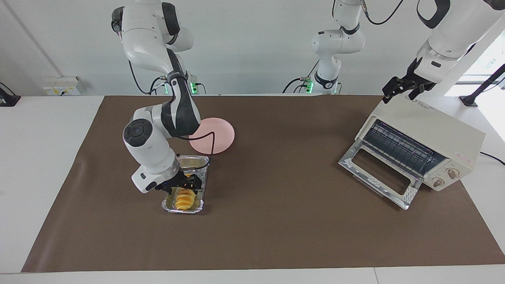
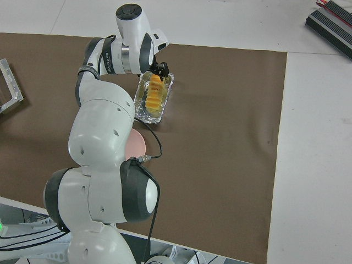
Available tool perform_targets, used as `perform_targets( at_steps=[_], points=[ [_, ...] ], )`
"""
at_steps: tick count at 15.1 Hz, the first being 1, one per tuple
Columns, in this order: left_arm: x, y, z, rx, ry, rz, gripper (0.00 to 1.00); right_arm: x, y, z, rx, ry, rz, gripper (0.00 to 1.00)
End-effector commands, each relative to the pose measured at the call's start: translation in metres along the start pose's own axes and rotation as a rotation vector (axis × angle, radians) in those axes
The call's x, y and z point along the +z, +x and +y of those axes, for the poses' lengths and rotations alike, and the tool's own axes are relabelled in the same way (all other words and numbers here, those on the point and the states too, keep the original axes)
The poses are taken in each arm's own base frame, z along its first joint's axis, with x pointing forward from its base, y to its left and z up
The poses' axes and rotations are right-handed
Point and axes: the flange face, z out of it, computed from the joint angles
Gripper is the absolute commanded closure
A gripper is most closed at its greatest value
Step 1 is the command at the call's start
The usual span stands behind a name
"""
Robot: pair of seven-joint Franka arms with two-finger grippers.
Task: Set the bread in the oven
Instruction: 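Open the right gripper over the tray and raise it off the bread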
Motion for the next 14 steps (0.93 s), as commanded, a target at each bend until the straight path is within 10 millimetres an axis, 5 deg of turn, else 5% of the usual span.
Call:
perform_targets(
  at_steps=[1, 6, 13, 14],
  points=[
    [-0.001, -0.007, -0.001, 0.003, -0.020, 0.011, 0.00, -0.004, -0.002, 0.032, -0.051, -0.001, -0.023, 0.00],
    [-0.001, -0.007, -0.001, 0.003, -0.020, 0.011, 0.00, 0.028, -0.023, 0.060, -0.123, -0.019, -0.028, 0.00],
    [-0.001, -0.007, -0.001, 0.003, -0.020, 0.011, 0.00, 0.054, -0.044, 0.067, -0.161, -0.062, -0.015, 0.00],
    [-0.001, -0.007, -0.001, 0.003, -0.020, 0.011, 0.00, 0.057, -0.045, 0.068, -0.159, -0.061, -0.001, 0.10]
  ],
)
